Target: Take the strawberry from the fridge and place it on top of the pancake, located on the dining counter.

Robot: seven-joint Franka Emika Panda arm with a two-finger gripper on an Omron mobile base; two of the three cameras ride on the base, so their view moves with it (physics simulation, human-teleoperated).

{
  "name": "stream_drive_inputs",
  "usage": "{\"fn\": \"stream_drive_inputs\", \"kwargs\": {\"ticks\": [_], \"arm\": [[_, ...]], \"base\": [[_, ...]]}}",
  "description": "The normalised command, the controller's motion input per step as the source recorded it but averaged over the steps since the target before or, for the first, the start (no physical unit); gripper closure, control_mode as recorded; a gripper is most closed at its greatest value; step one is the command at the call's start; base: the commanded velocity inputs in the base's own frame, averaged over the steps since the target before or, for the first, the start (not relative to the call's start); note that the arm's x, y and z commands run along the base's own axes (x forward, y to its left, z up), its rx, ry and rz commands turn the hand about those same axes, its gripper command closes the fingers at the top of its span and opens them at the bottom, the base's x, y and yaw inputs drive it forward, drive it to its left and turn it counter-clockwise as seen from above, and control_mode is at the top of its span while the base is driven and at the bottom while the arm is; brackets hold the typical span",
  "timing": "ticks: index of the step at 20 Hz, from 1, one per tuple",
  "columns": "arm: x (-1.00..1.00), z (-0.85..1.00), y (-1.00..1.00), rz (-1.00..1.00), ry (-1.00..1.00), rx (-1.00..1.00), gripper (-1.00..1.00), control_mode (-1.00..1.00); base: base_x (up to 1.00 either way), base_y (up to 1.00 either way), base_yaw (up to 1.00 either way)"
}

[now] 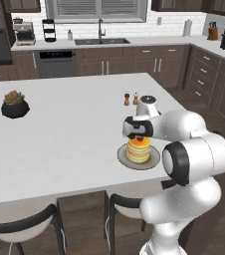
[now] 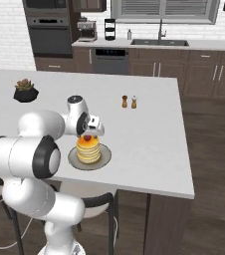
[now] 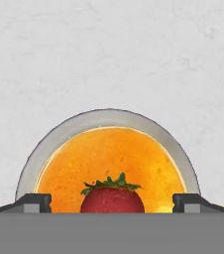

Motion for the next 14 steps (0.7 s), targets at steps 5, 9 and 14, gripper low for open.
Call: {"fn": "stream_drive_inputs", "kwargs": {"ticks": [5,9,14], "arm": [[0.0,0.41,0.0,0.0,0.0,-0.01,-1.0,-1.0],[-0.07,0.65,0.0,-0.01,0.0,0.0,-1.0,-1.0],[-0.45,0.69,0.02,-0.02,-0.01,0.0,-1.0,-1.0]], "base": [[0.0,0.0,0.0],[0.0,0.0,0.0],[0.0,0.0,0.0]]}}
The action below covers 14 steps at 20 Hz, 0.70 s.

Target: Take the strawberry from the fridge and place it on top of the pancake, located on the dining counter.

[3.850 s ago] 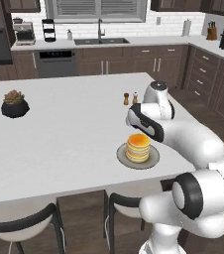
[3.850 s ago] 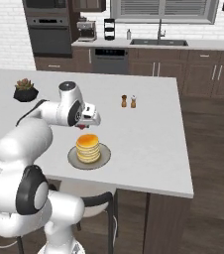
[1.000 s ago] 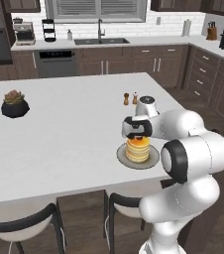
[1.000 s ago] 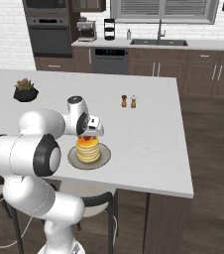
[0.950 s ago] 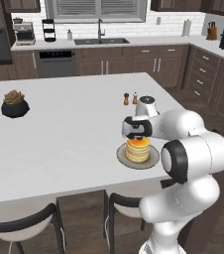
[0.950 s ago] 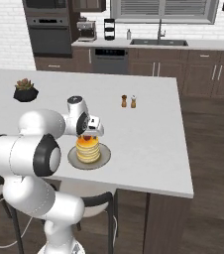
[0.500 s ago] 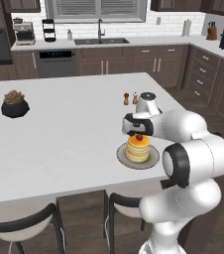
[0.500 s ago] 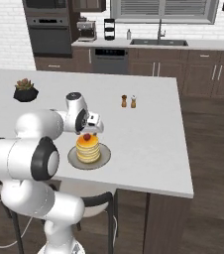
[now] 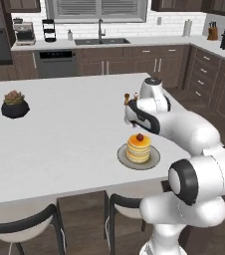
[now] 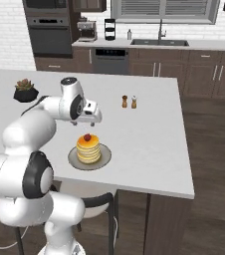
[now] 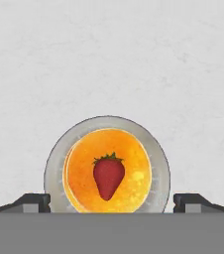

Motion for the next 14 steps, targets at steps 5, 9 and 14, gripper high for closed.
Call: {"fn": "stream_drive_inputs", "kwargs": {"ticks": [5,9,14], "arm": [[-0.78,0.48,0.17,-0.02,-0.06,0.0,-1.0,-1.0],[-0.94,0.4,0.38,-0.02,-0.06,0.0,-1.0,-1.0],[-0.96,0.14,0.69,0.0,-0.02,0.0,-1.0,-1.0]], "base": [[0.0,0.0,0.0],[0.0,0.0,0.0],[0.0,0.0,0.0]]}}
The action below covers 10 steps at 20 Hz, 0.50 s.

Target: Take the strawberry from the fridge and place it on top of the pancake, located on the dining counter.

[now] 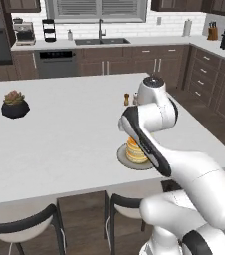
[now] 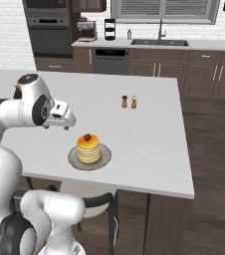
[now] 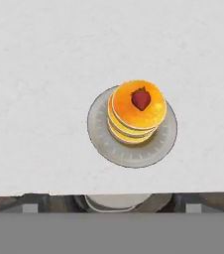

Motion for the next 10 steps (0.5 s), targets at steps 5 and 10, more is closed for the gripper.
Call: {"fn": "stream_drive_inputs", "kwargs": {"ticks": [5,10], "arm": [[-0.89,0.0,0.84,0.0,0.0,0.0,-1.0,-1.0],[-0.62,0.0,0.84,0.0,0.05,0.0,-1.0,-1.0]], "base": [[0.0,0.0,0.0],[0.0,0.0,0.0]]}}
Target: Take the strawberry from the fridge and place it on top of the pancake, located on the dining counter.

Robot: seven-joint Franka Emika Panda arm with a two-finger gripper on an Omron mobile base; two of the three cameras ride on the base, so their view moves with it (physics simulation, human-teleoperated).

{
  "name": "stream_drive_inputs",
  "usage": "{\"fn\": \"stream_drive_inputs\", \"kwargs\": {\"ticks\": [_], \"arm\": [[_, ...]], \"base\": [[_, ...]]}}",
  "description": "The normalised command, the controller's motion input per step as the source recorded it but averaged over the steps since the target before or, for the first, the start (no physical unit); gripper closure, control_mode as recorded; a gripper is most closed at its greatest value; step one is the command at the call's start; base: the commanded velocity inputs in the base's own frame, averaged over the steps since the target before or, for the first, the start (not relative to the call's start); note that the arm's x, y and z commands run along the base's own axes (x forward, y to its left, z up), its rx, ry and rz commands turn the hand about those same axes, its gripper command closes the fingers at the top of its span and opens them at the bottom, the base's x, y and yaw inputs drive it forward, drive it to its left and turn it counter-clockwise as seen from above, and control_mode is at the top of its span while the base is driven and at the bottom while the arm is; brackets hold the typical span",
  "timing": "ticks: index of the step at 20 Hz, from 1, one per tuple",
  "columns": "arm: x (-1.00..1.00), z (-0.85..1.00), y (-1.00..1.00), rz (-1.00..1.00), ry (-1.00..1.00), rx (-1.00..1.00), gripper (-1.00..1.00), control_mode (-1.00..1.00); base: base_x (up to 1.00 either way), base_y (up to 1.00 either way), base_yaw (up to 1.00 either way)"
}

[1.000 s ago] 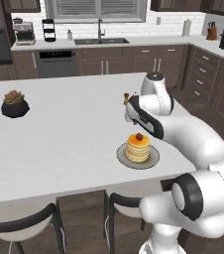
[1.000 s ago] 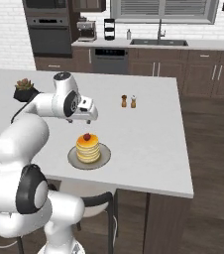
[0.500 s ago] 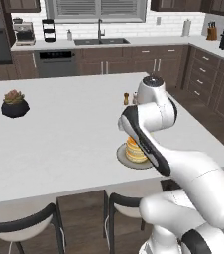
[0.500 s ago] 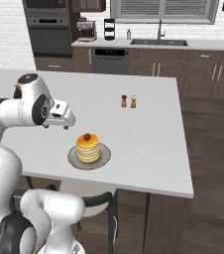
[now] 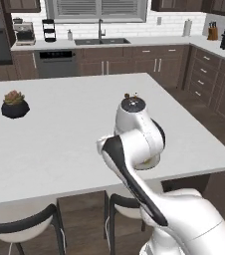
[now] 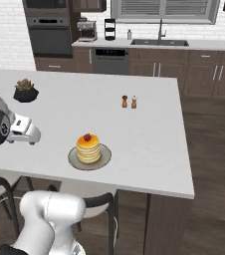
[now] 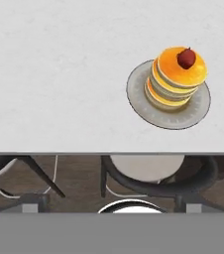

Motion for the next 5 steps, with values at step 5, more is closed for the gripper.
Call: {"fn": "stream_drive_inputs", "kwargs": {"ticks": [5], "arm": [[-0.17,0.0,0.68,0.0,0.19,-0.08,-1.0,-1.0]], "base": [[0.0,0.0,0.0]]}}
